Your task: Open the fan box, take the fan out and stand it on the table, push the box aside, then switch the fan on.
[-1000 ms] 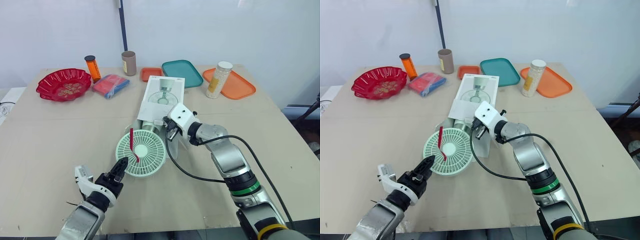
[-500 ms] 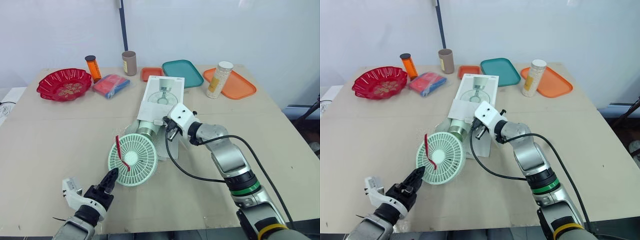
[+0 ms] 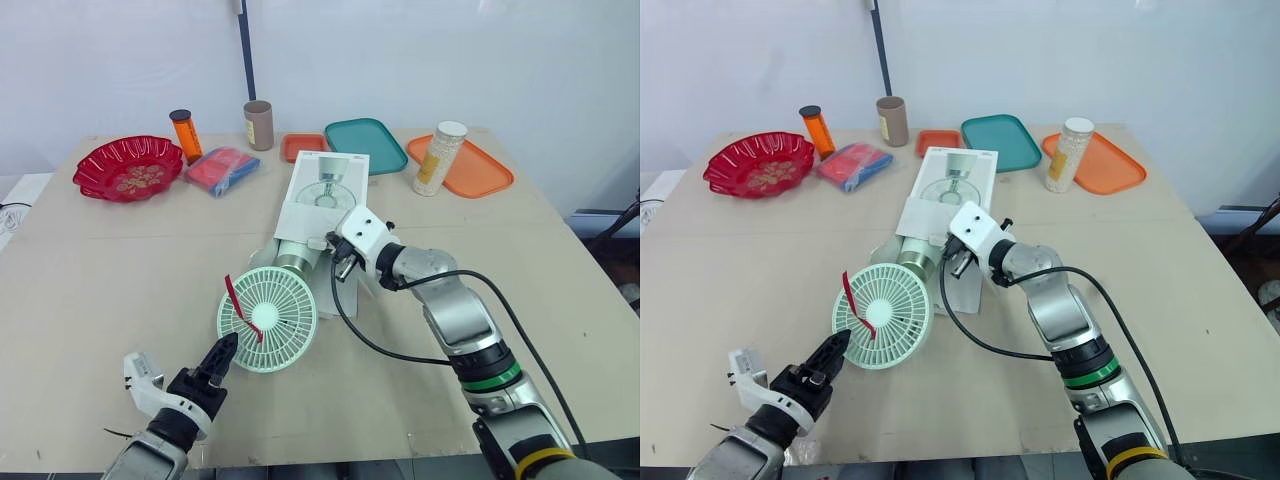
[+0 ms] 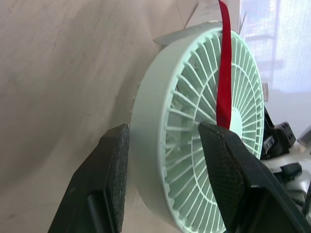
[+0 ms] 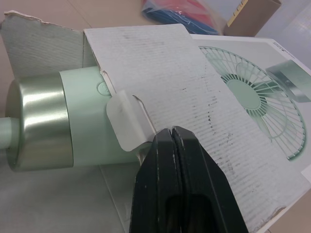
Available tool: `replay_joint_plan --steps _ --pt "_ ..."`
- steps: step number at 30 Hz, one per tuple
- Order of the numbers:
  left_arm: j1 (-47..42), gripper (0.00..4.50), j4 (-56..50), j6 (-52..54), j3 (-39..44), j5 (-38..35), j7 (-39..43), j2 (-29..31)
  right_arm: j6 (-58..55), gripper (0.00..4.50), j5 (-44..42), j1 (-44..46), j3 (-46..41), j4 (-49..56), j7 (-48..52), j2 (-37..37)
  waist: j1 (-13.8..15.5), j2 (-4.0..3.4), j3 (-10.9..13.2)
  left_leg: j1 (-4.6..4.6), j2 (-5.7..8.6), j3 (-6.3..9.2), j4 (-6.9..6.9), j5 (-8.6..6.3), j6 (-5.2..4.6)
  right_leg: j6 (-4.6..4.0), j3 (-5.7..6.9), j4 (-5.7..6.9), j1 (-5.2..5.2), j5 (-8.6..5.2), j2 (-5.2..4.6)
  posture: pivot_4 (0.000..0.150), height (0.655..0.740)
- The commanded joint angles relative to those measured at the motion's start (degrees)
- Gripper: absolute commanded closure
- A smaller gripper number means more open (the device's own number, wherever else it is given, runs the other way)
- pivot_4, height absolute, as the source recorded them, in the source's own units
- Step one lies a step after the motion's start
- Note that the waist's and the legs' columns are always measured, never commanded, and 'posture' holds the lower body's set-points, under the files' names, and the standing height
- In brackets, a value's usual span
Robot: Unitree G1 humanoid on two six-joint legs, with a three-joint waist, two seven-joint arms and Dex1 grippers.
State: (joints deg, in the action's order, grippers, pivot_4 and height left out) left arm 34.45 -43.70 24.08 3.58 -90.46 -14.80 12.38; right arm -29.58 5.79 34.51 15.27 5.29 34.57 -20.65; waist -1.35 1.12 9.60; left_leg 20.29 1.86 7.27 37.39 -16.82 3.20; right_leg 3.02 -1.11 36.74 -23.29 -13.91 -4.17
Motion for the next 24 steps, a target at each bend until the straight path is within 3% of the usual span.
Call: replay_joint_plan --steps 1,9,15,18,24 --pt "1.03 2.09 -0.67 -0.41 1.09 -0.26 2.42 0.9 -0.51 4.5 0.03 -0.89 0.64 -1.28 0.05 0.13 0.0 0.01 0.01 0.0 0.0 0.0 0.0 0.0 0.0 -0.01 0.0 0.0 0.0 -0.01 0.0 0.15 0.74" --pt "4.3 2.09 -0.03 -0.86 6.64 -2.27 7.06 3.3 0.14 4.5 -0.04 -1.03 0.67 -1.51 0.27 0.16 -0.02 0.02 0.1 0.02 -0.02 0.0 0.0 -0.01 -0.01 0.14 0.01 0.0 -0.03 -0.13 0.01 0.15 0.74" --pt "4.75 0.19 -2.26 -0.76 7.56 -3.57 6.4 4.55 0.25 4.5 -0.17 -1.42 0.53 -1.13 0.41 0.05 -0.02 0.03 0.11 0.02 -0.04 0.0 0.0 -0.01 -0.01 0.16 0.01 0.0 -0.03 -0.13 0.0 0.15 0.74" --pt "4.7 0.08 -2.98 -0.86 10.46 -5.65 6.45 7.37 0.44 4.5 -0.14 -1.52 0.51 -1.17 0.42 0.07 -0.02 0.03 0.11 0.02 -0.04 0.0 0.0 -0.01 -0.01 0.13 0.01 0.0 -0.03 -0.11 0.01 0.15 0.74" --pt "4.63 0.08 -1.6 2.79 18.98 -9.67 8.9 18.63 1.32 4.5 -0.23 -1.25 0.56 -2.14 0.5 0.39 -0.02 0.02 0.11 0.02 -0.07 0.01 0.0 0.0 0.0 0.1 0.04 0.0 -0.04 -0.12 0.03 0.15 0.74"
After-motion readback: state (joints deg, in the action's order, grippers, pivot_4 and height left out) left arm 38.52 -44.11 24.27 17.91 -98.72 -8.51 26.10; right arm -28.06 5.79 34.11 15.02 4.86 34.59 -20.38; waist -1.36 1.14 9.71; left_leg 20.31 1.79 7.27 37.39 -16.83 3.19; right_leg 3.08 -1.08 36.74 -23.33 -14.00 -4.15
